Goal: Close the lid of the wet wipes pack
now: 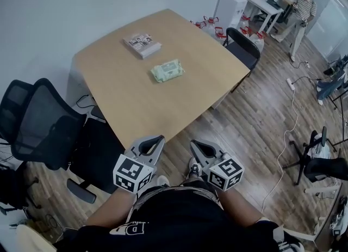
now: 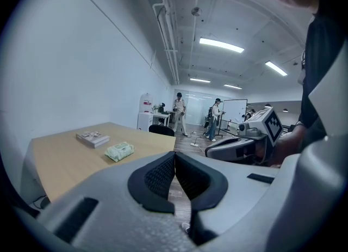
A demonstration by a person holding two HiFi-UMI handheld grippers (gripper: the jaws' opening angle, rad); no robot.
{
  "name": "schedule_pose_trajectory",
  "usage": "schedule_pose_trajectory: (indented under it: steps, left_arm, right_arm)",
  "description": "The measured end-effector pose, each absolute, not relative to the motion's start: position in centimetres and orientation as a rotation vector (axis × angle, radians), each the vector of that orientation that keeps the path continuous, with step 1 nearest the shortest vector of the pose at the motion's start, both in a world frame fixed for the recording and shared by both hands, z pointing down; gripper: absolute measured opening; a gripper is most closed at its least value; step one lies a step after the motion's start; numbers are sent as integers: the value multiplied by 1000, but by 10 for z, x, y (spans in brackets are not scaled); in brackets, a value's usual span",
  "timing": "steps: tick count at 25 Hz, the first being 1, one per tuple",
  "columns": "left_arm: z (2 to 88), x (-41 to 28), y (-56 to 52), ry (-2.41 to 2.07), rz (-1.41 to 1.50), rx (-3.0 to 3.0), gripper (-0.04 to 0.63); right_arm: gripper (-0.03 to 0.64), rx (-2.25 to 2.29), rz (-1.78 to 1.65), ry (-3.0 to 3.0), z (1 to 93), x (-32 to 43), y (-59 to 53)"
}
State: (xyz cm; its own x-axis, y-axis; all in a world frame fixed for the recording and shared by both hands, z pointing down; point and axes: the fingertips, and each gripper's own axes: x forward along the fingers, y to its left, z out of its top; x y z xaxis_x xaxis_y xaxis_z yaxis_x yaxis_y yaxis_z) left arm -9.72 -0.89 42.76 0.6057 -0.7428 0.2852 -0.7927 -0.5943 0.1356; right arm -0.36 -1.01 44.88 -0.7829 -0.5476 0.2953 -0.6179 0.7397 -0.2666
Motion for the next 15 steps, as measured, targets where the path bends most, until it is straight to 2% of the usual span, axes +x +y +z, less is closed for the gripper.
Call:
schedule_pose_trajectory:
  steps: [15]
  left_arm:
    - [429,-106,-13,-1278,279,2586,18]
  right_arm:
    - [2,910,514,-2747,450,-12,-12]
